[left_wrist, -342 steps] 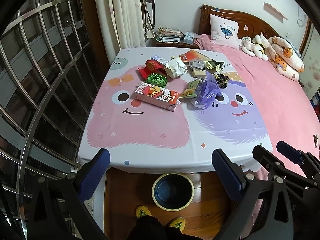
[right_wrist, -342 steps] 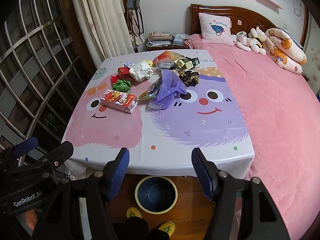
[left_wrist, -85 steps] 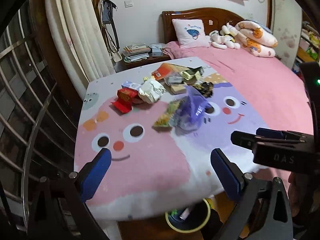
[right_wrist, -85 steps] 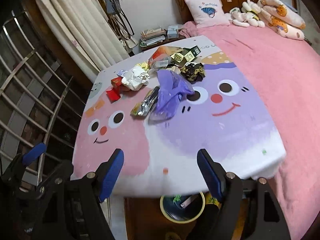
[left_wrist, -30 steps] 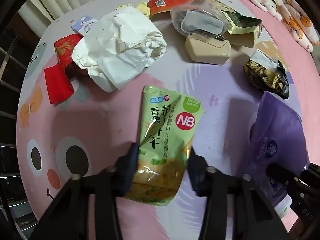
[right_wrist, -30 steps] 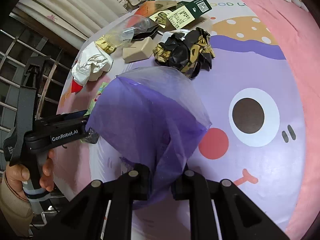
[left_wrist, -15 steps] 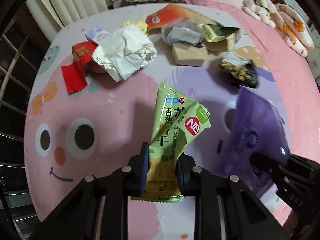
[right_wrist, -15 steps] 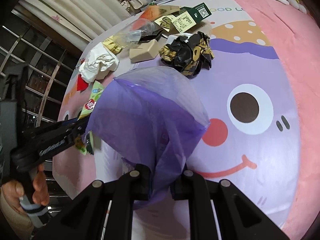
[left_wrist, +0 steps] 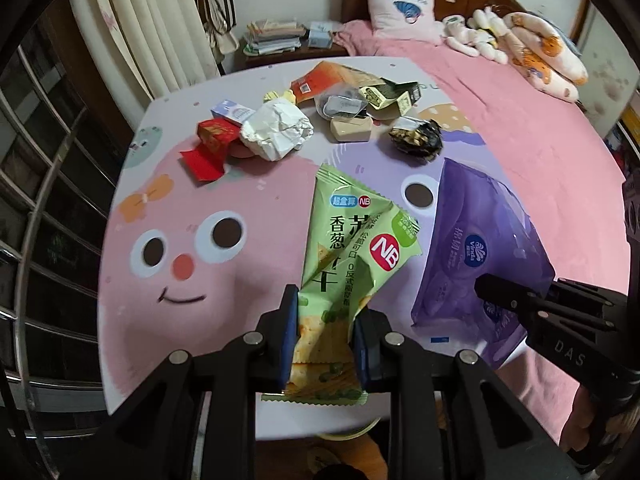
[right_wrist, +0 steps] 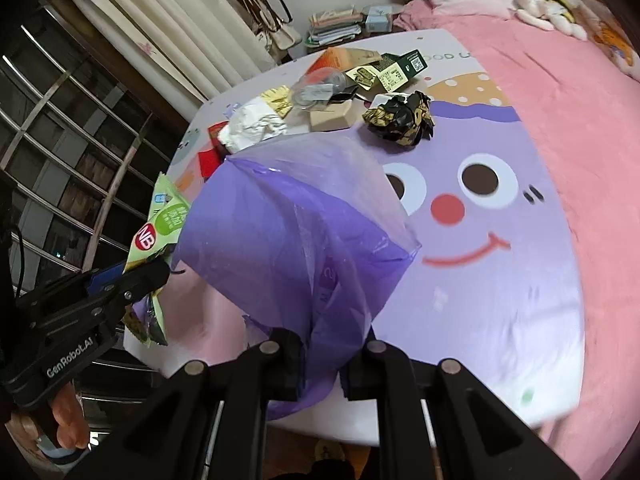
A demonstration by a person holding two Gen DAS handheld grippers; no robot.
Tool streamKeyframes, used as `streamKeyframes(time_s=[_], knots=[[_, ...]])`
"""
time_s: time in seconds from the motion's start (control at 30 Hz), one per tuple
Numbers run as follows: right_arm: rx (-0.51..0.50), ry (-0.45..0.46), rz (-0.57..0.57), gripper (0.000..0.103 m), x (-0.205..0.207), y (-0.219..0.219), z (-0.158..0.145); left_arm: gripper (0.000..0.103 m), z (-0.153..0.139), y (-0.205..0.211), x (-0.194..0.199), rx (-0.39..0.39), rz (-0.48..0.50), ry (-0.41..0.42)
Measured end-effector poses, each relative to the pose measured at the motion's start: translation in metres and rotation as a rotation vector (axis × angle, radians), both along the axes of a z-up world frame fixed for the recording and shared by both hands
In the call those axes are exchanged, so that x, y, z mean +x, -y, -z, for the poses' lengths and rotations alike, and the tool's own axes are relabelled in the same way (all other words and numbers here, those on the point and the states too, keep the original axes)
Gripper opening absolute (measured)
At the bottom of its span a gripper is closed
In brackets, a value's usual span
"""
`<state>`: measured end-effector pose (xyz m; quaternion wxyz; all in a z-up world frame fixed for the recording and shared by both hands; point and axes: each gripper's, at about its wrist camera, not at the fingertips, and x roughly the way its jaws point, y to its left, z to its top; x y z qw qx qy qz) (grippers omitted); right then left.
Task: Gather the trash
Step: 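Carry bag and wrapper down over the wastebasket and open both tools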
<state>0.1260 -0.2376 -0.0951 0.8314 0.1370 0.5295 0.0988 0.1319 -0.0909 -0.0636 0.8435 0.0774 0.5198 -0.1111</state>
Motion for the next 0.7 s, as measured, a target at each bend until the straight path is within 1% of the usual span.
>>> streamKeyframes(time_s=[0.17,0.33,0.4,0.47,0.57,0.7], knots=[[-0.010,0.011,0.041,0.012,-0.051,-0.025,-0.008,0.022,-0.011,-0.027,-0.052,-0.013,0.044,0.033],[-0.035,0.022,0.064,0.012,-0.102,-0.050,-0.010,0.022,-0.008,-0.049,-0.094,-0.018,0.073,0.040],[-0.039,0.014,0.070,0.012,-0.124,-0.059,-0.008,0.022,-0.002,-0.057,-0.109,-0.013,0.081,0.036],[-0.045,-0.002,0.067,0.012,-0.143,-0.068,-0.003,0.022,0.007,-0.064,-0.123,-0.013,0.086,0.014],[-0.060,-0.033,0.061,0.012,-0.161,-0.077,0.007,0.022,0.024,-0.072,-0.136,-0.010,0.087,-0.028],[-0.080,-0.100,0.051,0.012,-0.178,-0.086,0.029,0.022,0.051,-0.082,-0.147,-0.015,0.068,-0.093]])
